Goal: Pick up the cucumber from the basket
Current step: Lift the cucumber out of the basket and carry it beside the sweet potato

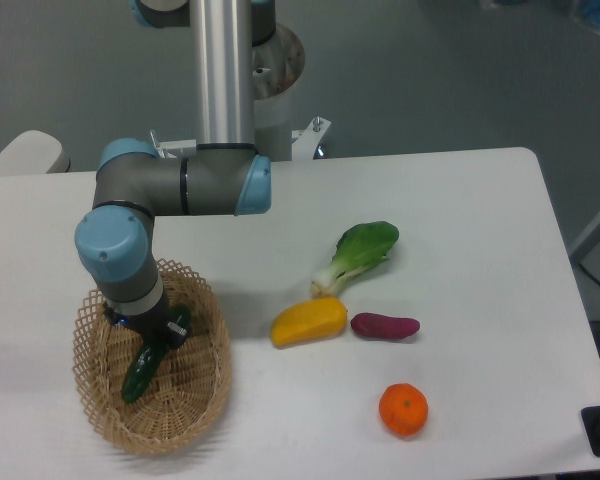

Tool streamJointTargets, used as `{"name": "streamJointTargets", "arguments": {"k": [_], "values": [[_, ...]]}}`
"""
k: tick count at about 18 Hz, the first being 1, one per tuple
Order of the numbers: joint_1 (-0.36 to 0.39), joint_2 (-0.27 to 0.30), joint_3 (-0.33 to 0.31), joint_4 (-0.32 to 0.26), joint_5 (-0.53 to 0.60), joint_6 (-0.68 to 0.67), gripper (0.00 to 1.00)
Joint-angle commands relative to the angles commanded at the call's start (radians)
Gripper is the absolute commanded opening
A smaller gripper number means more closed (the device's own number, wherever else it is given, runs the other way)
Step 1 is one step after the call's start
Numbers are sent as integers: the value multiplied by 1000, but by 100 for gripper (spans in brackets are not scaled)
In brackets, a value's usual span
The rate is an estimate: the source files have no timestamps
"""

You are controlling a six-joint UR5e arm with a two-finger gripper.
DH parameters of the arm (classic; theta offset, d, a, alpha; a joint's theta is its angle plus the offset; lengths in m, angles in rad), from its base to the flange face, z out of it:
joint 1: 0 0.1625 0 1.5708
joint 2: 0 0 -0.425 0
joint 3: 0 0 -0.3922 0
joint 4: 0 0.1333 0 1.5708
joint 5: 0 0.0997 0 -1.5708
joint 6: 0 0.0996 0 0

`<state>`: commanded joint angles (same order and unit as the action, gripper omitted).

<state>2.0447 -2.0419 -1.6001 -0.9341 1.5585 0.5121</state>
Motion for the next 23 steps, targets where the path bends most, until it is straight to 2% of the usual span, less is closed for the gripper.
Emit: {"name": "streamJointTargets", "arguments": {"k": [3, 8, 10, 14, 16, 23], "values": [[21, 43, 25, -3, 11, 38, 17], [164, 115, 40, -14, 20, 204, 18], [234, 138, 48, -55, 14, 282, 18], [356, 149, 95, -178, 11, 446, 18], [417, 154, 108, -215, 11, 538, 18], [572, 150, 111, -224, 11, 793, 18]]}}
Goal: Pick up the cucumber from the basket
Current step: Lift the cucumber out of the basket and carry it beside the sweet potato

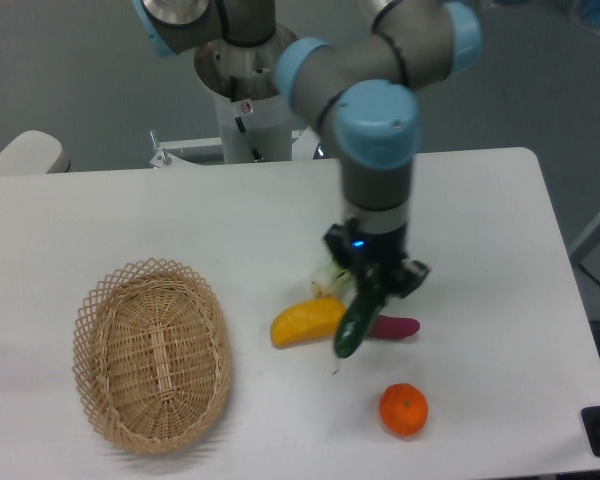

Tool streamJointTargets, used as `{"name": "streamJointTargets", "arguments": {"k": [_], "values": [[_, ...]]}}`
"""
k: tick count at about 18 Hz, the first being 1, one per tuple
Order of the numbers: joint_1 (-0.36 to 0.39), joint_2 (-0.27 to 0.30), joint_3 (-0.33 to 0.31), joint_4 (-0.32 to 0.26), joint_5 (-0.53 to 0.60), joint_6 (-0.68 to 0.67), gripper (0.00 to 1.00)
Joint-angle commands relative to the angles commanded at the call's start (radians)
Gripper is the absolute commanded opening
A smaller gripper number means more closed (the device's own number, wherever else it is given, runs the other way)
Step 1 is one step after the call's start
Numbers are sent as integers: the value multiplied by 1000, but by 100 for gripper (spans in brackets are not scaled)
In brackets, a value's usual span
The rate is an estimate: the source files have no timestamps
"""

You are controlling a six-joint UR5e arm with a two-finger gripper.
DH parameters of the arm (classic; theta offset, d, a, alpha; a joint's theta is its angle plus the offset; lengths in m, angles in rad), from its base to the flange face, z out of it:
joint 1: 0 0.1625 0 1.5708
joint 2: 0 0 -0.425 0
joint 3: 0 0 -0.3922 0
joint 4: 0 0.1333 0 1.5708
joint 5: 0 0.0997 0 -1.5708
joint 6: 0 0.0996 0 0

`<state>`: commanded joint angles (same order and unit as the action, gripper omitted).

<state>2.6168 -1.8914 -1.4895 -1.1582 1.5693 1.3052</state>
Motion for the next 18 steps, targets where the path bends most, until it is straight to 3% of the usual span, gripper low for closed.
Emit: {"name": "streamJointTargets", "arguments": {"k": [6, 18], "values": [[45, -12, 0, 0, -2, 89, 18], [52, -14, -5, 0, -5, 95, 18]]}}
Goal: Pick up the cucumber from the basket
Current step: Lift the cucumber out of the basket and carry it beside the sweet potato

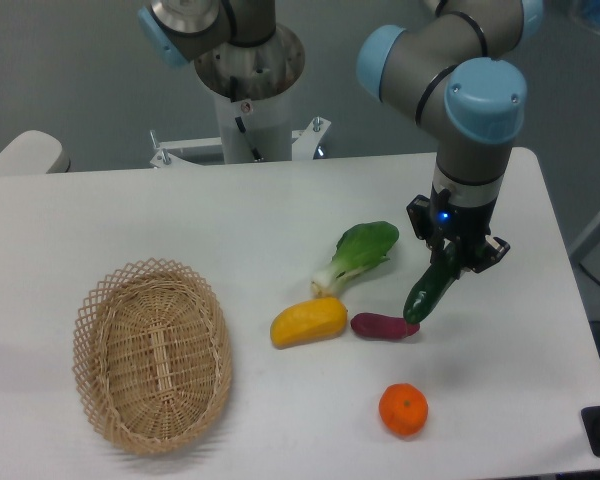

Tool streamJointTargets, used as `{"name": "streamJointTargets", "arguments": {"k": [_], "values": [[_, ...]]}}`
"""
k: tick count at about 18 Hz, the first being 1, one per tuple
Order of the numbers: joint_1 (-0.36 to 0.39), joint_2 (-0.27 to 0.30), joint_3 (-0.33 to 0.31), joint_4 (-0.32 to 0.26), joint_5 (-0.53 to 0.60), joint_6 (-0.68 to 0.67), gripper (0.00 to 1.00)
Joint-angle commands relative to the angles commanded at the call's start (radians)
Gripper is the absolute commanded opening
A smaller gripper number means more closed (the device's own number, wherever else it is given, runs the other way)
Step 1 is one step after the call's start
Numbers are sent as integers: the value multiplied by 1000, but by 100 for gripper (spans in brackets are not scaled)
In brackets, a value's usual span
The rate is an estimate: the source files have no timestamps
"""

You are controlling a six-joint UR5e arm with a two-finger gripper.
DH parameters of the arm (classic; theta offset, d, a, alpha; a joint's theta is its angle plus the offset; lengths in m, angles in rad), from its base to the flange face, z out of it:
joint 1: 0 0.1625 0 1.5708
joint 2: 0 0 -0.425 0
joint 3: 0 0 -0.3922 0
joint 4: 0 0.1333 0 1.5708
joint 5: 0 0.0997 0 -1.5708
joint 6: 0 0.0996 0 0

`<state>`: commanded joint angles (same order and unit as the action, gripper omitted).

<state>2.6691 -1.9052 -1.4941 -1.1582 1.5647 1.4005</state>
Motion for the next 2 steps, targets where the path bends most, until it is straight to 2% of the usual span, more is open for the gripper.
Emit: {"name": "streamJointTargets", "arguments": {"k": [2], "values": [[-2, 0, 2, 2, 0, 0, 18]]}}
